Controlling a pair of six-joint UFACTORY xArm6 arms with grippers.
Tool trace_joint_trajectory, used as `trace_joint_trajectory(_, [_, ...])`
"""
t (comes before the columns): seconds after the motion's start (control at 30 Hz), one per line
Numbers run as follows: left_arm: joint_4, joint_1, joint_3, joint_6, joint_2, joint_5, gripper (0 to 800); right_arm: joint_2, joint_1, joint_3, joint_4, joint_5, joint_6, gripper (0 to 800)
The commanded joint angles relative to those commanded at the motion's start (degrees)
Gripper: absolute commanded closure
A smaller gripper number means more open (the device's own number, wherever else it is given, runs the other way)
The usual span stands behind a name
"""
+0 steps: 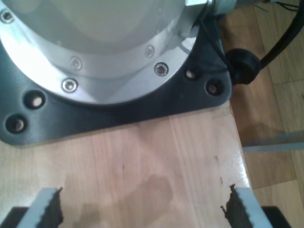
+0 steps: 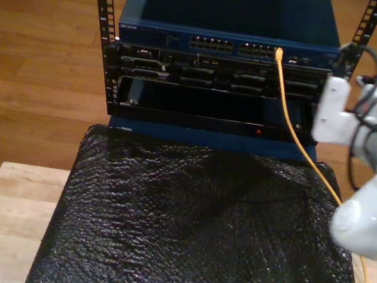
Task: Grab the cable and plug it in
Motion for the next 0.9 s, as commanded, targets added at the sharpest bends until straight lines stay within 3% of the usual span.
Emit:
trace_joint_trajectory(0.33, [0.0, 0.0, 0.0, 0.0, 0.0, -0.09, 0, -3.16, -16.53, -3.25, -11.6, 18.81, -1.76, 175])
trace_joint_trajectory(0.7, [0.0, 0.0, 0.0, 0.0, 0.0, -0.09, 0, -5.89, -28.57, -5.45, -11.34, 42.11, -17.14, 11])
trace_joint_trajectory(0.9, [0.0, 0.0, 0.0, 0.0, 0.0, 0.0, 0, -6.15, -34.9, -7.56, -11.16, 55.38, -24.35, 7])
